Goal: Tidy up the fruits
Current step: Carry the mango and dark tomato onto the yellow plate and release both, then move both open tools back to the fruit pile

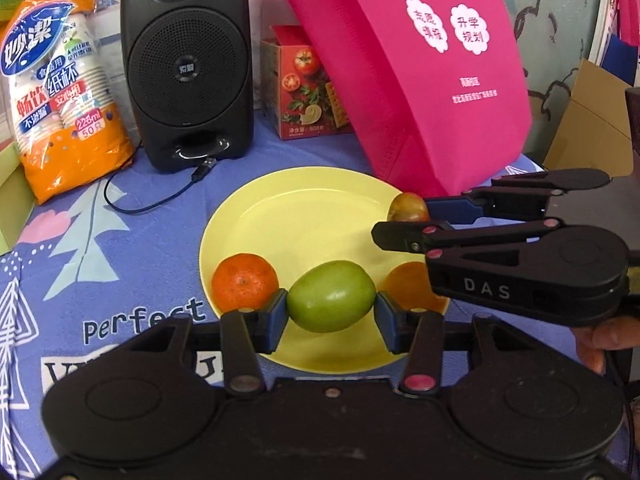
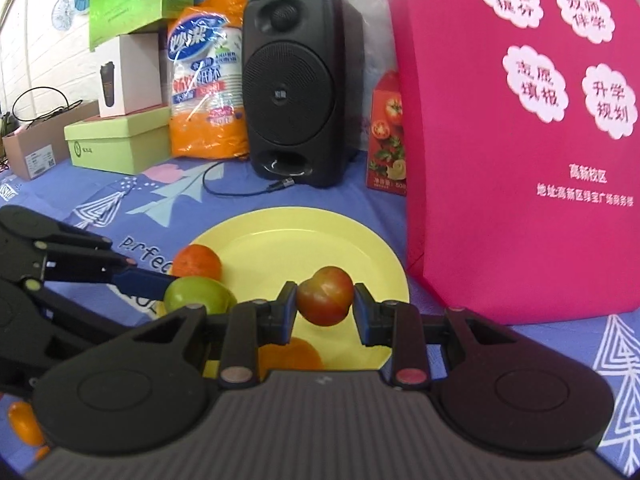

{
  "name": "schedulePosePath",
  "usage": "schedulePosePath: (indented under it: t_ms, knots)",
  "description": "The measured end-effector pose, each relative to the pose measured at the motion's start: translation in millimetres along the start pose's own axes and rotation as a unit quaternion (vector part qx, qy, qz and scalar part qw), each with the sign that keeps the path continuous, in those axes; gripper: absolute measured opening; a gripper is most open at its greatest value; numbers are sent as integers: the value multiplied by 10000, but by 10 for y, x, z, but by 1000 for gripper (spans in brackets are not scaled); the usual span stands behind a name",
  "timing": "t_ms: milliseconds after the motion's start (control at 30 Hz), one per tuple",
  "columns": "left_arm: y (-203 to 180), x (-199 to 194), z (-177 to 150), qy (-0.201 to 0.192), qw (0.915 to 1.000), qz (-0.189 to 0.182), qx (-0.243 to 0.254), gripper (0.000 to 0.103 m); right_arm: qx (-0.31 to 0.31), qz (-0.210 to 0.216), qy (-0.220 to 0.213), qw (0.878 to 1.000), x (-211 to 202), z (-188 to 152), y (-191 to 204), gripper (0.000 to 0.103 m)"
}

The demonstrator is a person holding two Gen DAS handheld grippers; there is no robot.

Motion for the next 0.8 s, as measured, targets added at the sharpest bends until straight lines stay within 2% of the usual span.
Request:
schedulePosePath:
  t_ms: [33,133,300,400,567,667,800]
  knots:
    - [7,-3,4,-14,10000,0,-20,58,10,23,13,10000,26,1,2,29]
    - [19,-38,11,-59,10000,67,-5,66,6,0,-31,10000,40,7,20,31]
    - [32,-318,-16,-234,9995,209,53,68,-94,-85,-104,9999,-85,29,42,33]
    - [41,-583,-59,-434,9988,244,29,78,-85,-98,-187,9997,-221,33,54,36]
    - [116,-1010,-207,-681,9965,488,2,78,-121,-94,-321,9994,-490,-22,152,41]
    - [199,-1225,-353,-756,9953,570,-193,78,-132,-63,-374,9992,-641,-95,244,42]
    - [295,-1462,-585,-836,9933,675,-430,79,-83,-5,-416,9991,-818,-227,382,50]
Point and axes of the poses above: each gripper's, at about its wrist camera, not at the fingertips, and x roughly the way its jaws point, y to its left, z to its top, the point moved 8 cm from there along x, roughly the way its jaws point, and after that the axes turned 4 degrees about -x, right-handed, at the moved point
